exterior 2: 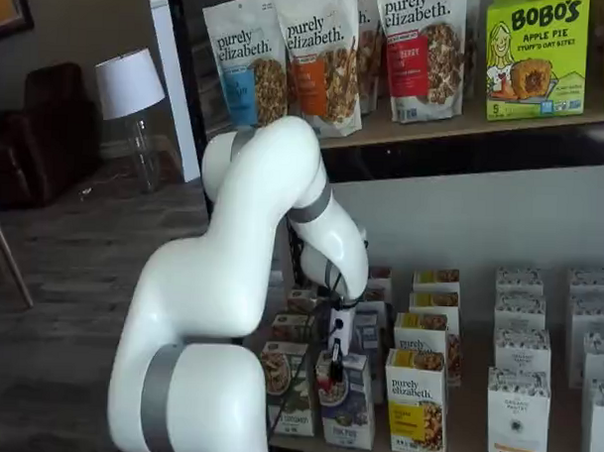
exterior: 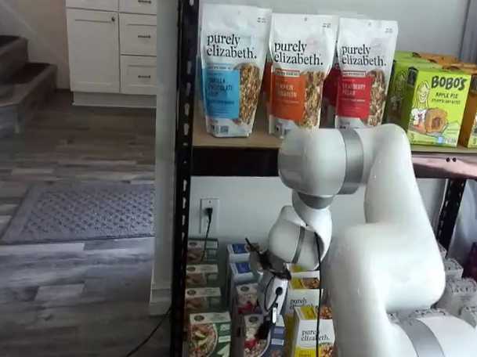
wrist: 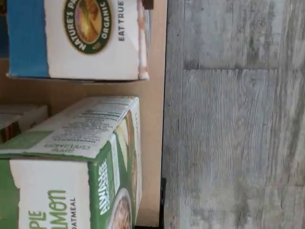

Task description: Pick up the blue and white box that is on the bottom shelf, the second box from the left

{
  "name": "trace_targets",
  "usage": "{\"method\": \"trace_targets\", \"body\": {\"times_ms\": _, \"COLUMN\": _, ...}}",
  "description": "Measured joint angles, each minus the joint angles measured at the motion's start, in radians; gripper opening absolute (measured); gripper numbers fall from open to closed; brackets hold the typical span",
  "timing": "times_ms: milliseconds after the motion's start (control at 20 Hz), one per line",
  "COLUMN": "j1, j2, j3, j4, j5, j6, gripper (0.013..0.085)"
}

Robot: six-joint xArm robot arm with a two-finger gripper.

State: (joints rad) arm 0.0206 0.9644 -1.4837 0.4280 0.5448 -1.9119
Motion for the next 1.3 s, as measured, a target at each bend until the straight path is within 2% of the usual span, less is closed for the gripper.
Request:
{"method": "trace_targets", "body": {"times_ms": 50, "j1": 0.000, "j2": 0.000, "j3": 0.000, "j4": 0.001, "j5": 0.000, "j6": -0.001, "gripper": 0.0490}}
{"method": "trace_targets", "body": {"times_ms": 200, "j1": -0.001, "j2": -0.001, "j3": -0.001, "j4": 0.003, "j5": 0.004, "j6": -0.003, "gripper": 0.0410}}
{"method": "trace_targets", "body": {"times_ms": 450, "j1": 0.001, "j2": -0.004, "j3": 0.006, "j4": -0.006, "j5": -0.014, "j6": 0.006, "gripper": 0.0410}}
{"method": "trace_targets", "body": {"times_ms": 950, "j1": 0.007, "j2": -0.031, "j3": 0.043, "j4": 0.042, "j5": -0.032, "j6": -0.032, "gripper": 0.0410}}
{"method": "trace_targets", "body": {"times_ms": 1300, "j1": 0.010, "j2": -0.073, "j3": 0.101, "j4": 0.049, "j5": -0.044, "j6": -0.039, "gripper": 0.0410}}
